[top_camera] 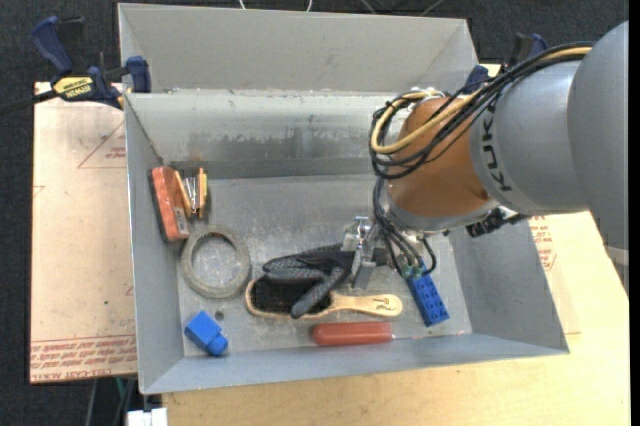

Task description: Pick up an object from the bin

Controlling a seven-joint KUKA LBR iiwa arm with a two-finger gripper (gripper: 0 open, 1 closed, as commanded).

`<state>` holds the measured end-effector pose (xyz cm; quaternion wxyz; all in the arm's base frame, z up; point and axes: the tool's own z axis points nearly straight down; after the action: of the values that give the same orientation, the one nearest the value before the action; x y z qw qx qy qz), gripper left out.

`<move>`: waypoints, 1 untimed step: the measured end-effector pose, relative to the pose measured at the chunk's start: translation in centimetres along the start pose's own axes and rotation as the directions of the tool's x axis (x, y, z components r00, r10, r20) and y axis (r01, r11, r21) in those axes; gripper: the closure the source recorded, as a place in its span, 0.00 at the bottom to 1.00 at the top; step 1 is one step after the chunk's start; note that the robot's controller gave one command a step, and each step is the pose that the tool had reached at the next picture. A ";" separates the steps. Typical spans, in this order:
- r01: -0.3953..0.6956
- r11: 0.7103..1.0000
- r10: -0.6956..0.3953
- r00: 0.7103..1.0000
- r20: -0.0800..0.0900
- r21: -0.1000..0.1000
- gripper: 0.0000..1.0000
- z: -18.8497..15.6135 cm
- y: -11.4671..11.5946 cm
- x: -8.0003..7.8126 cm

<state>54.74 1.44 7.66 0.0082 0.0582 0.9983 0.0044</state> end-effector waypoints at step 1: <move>-0.001 1.000 0.001 1.000 -0.001 -0.001 1.00 -3.2 0.1 0.0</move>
Offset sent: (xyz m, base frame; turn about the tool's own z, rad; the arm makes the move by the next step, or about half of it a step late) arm -0.0014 0.0001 0.0593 0.0004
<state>54.70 1.47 10.89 0.0079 0.0585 0.9982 0.0049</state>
